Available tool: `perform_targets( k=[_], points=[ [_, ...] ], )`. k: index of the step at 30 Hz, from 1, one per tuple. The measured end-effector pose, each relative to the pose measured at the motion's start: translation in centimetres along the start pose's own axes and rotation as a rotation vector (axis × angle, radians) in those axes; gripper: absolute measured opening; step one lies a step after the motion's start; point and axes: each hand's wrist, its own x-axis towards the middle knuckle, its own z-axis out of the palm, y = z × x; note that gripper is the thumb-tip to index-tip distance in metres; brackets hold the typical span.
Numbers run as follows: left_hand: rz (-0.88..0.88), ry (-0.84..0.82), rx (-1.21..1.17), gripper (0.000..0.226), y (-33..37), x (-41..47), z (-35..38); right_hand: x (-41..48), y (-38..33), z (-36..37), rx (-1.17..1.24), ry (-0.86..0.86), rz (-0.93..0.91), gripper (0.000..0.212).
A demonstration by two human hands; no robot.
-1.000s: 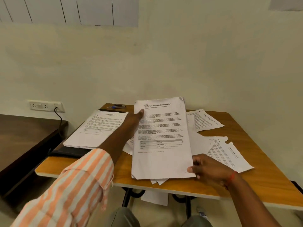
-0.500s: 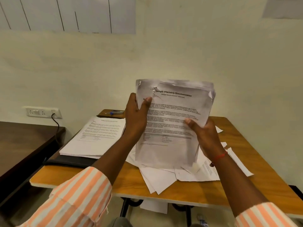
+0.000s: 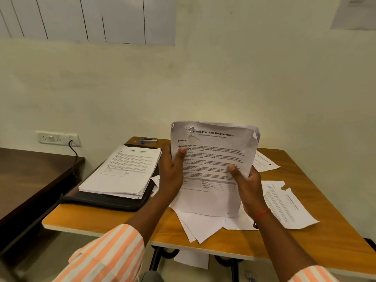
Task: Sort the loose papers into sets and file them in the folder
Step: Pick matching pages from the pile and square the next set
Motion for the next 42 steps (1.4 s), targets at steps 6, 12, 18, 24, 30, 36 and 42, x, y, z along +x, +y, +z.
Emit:
perform_targets(
  k=[6, 12, 18, 24, 30, 36, 42],
  points=[
    [-0.010, -0.045, 0.025, 0.006, -0.8, -0.2, 0.0, -0.1, 1.1, -0.2, -0.015, -0.020, -0.004, 0.053],
    [-0.024, -0.108, 0.133, 0.015, -0.9, 0.9, -0.1, 0.4, 0.8, -0.2, -0.034, -0.010, -0.020, 0.036],
    [-0.259, -0.166, 0.195, 0.041, -1.5, 5.3, -1.2, 1.7, 1.3, -0.6, -0.172, -0.121, 0.069, 0.035],
    [-0.424, -0.136, 0.255, 0.039, -4.4, 7.4, -1.6, 1.1, 3.3, 0.4, -0.158, -0.225, 0.216, 0.031],
    [-0.394, -0.145, 0.417, 0.040, -7.3, 7.3, -3.3, 1.8, 4.3, 2.2, -0.219, -0.283, 0.331, 0.019],
    [-0.454, -0.157, 0.412, 0.035, -10.3, 8.5, -5.2, 7.8, 5.5, 5.9, -0.558, -0.221, 0.277, 0.021],
    [-0.445, -0.160, 0.451, 0.036, -13.0, 10.9, -5.5, 14.4, 7.8, 9.9, -0.576, -0.239, 0.242, 0.020]
  ],
)
